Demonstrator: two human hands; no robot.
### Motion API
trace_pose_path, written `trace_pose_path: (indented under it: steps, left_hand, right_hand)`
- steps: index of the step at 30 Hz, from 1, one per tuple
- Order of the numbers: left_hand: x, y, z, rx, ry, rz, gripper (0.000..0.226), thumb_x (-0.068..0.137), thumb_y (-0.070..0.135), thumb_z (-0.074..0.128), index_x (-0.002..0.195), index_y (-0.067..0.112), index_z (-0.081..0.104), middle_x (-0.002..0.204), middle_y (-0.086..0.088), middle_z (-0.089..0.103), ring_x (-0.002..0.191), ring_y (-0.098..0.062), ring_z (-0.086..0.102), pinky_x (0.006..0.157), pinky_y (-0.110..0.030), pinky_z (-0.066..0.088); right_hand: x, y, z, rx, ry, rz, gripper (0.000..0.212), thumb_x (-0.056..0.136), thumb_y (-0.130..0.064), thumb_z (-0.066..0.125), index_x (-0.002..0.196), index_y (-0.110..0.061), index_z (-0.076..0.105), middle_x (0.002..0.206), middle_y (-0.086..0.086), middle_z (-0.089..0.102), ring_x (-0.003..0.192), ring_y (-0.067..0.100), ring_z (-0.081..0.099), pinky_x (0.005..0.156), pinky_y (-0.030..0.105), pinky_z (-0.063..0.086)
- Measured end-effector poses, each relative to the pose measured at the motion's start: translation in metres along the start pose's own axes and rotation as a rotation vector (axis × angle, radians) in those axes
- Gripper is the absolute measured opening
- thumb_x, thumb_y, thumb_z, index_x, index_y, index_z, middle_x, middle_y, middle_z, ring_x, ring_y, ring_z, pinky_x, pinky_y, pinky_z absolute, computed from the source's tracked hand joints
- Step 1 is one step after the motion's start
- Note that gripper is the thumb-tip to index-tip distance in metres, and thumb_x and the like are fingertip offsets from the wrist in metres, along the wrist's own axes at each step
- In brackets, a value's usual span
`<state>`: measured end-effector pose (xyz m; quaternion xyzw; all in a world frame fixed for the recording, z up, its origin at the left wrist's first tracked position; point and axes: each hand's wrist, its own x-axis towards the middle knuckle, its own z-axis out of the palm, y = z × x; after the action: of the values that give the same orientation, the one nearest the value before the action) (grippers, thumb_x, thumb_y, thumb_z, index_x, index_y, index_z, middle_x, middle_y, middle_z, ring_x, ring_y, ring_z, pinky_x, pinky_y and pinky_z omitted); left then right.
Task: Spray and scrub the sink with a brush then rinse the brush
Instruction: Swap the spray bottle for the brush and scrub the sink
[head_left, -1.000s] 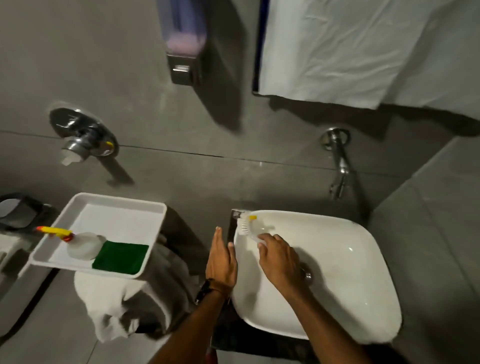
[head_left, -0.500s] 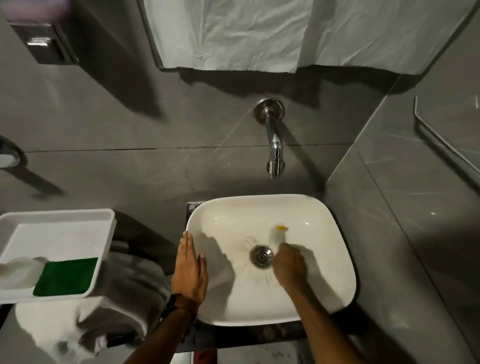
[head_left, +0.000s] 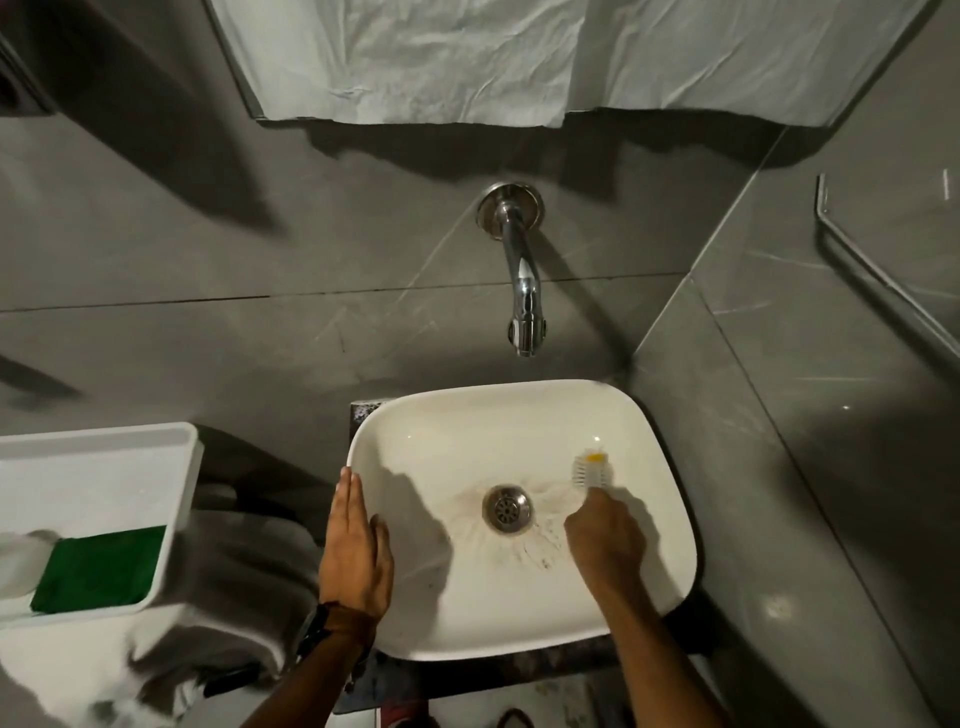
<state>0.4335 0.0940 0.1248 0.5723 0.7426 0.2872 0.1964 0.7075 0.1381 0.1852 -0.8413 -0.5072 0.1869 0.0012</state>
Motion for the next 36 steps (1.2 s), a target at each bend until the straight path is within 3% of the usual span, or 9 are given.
trace_pose_path:
  steps: [4,8,10,13,15,19,26,33,36]
  left_hand:
    - [0.000,0.002,-0.001,-0.018,0.009,-0.006,0.069,0.098,0.051,0.022,0.156,0.013,0.017,0.165,-0.004,0.016,0.151,-0.017,0.016,0.119,-0.037,0.023]
    - [-0.001,0.006,-0.002,-0.053,0.007,-0.012,0.069,0.099,0.054,0.022,0.156,0.015,0.017,0.165,-0.001,0.015,0.151,-0.012,0.014,0.118,-0.031,0.020]
    - [-0.001,0.006,-0.003,-0.049,0.010,-0.018,0.070,0.099,0.055,0.021,0.156,0.015,0.017,0.165,0.000,0.015,0.151,-0.012,0.014,0.120,-0.034,0.020]
    - [0.000,0.007,-0.003,-0.052,0.012,-0.031,0.071,0.099,0.056,0.020,0.156,0.015,0.018,0.165,0.000,0.016,0.151,-0.013,0.015,0.120,-0.036,0.021]
    - [-0.001,0.009,-0.004,-0.058,0.010,-0.031,0.072,0.098,0.057,0.020,0.156,0.014,0.018,0.165,-0.001,0.016,0.151,-0.013,0.015,0.119,-0.034,0.020]
    - [-0.001,0.009,-0.004,-0.057,0.005,-0.034,0.073,0.098,0.057,0.019,0.156,0.013,0.018,0.165,-0.002,0.016,0.151,-0.014,0.015,0.120,-0.033,0.018]
    - [-0.002,0.009,-0.004,-0.035,-0.002,-0.026,0.070,0.099,0.055,0.020,0.156,0.015,0.016,0.165,-0.003,0.015,0.151,-0.016,0.014,0.120,-0.038,0.020]
    - [-0.002,0.011,-0.006,-0.030,-0.007,-0.035,0.072,0.098,0.056,0.020,0.156,0.013,0.017,0.165,-0.004,0.016,0.151,-0.019,0.016,0.120,-0.038,0.020]
    - [-0.002,0.009,-0.005,-0.026,-0.008,-0.044,0.069,0.099,0.053,0.022,0.156,0.014,0.016,0.165,-0.003,0.015,0.151,-0.018,0.016,0.120,-0.040,0.022]
  right_hand:
    - [-0.054,-0.067,0.054,0.093,-0.313,-0.254,0.033,0.096,-0.023,0.049,0.123,-0.019,0.066,0.121,0.011,0.073,0.114,0.035,0.069,0.094,0.040,0.057]
    - [-0.099,-0.104,0.057,0.017,-0.357,-0.552,0.029,0.096,-0.019,0.048,0.117,-0.015,0.068,0.117,0.014,0.073,0.111,0.035,0.069,0.092,0.043,0.054]
    - [-0.073,-0.075,0.043,-0.112,-0.260,-0.467,0.031,0.098,-0.019,0.045,0.122,-0.016,0.066,0.121,0.011,0.072,0.114,0.033,0.068,0.091,0.039,0.054]
    - [-0.019,-0.004,0.004,-0.169,-0.069,-0.122,0.029,0.100,-0.023,0.050,0.123,-0.016,0.066,0.121,0.006,0.072,0.111,0.027,0.069,0.087,0.034,0.054]
    - [-0.007,0.026,-0.014,-0.202,0.008,-0.005,0.027,0.098,-0.022,0.056,0.118,-0.013,0.069,0.117,0.007,0.073,0.107,0.027,0.071,0.084,0.034,0.055]
    - [-0.040,-0.006,0.024,-0.114,-0.191,-0.063,0.028,0.098,-0.022,0.050,0.119,-0.016,0.068,0.119,0.006,0.073,0.110,0.027,0.071,0.089,0.036,0.058]
    - [-0.112,-0.059,0.048,-0.149,-0.367,-0.505,0.031,0.098,-0.021,0.049,0.123,-0.017,0.068,0.120,0.011,0.073,0.110,0.032,0.070,0.090,0.042,0.054]
    - [-0.054,0.038,-0.020,-0.304,-0.233,-0.115,0.029,0.099,-0.024,0.048,0.120,-0.019,0.067,0.124,0.005,0.072,0.113,0.026,0.068,0.092,0.036,0.052]
    - [-0.066,0.037,-0.017,-0.249,-0.340,-0.110,0.032,0.096,-0.025,0.047,0.122,-0.018,0.064,0.127,0.008,0.069,0.117,0.029,0.066,0.096,0.038,0.051]
